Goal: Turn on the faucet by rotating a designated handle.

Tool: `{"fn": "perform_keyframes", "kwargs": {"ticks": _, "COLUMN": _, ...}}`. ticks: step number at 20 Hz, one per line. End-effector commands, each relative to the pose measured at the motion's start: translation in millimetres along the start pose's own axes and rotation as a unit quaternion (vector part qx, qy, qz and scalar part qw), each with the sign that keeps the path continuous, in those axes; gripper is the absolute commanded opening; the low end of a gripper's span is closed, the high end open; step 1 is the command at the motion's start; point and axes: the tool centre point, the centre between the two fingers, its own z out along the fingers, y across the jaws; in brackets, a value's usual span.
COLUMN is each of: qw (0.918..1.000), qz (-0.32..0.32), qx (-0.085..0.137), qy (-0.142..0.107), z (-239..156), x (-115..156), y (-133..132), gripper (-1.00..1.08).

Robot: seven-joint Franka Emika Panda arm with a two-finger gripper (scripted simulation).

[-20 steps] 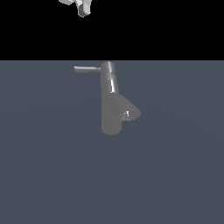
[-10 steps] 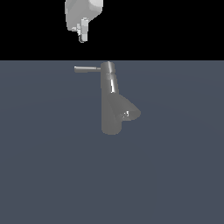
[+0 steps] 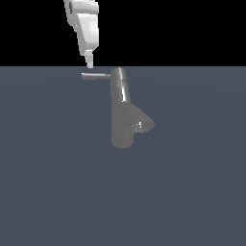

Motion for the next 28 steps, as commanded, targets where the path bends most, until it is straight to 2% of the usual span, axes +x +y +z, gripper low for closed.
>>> {"fn": "perform_keyframes", "kwargs": {"ticks": 1, "qw": 0.9997, "qz": 0.024, "qx": 0.000, "qy": 0.005, "z": 13.1, "x": -1.9, "y": -11.1, "gripper": -1.00}}
{"fn": "perform_keyframes", "kwargs": {"ticks": 8, "qw": 0.9976, "qz": 0.068, "qx": -0.001, "qy": 0.016, "z": 39.6, "x": -6.4, "y": -30.6, "gripper": -1.00}}
{"fn": "perform_keyframes", "kwargs": {"ticks": 15, "qw": 0.9962, "qz": 0.084, "qx": -0.001, "qy": 0.020, "z": 50.3, "x": -8.4, "y": -37.8, "gripper": -1.00}}
{"fn": "perform_keyframes", "kwargs": {"ticks": 20, "qw": 0.9963, "qz": 0.084, "qx": -0.001, "qy": 0.020, "z": 50.5, "x": -8.5, "y": -37.7, "gripper": -1.00}}
{"fn": "perform_keyframes", "kwargs": {"ticks": 28, "qw": 0.9963, "qz": 0.084, "qx": -0.001, "qy": 0.020, "z": 41.9, "x": -11.6, "y": -16.2, "gripper": -1.00}}
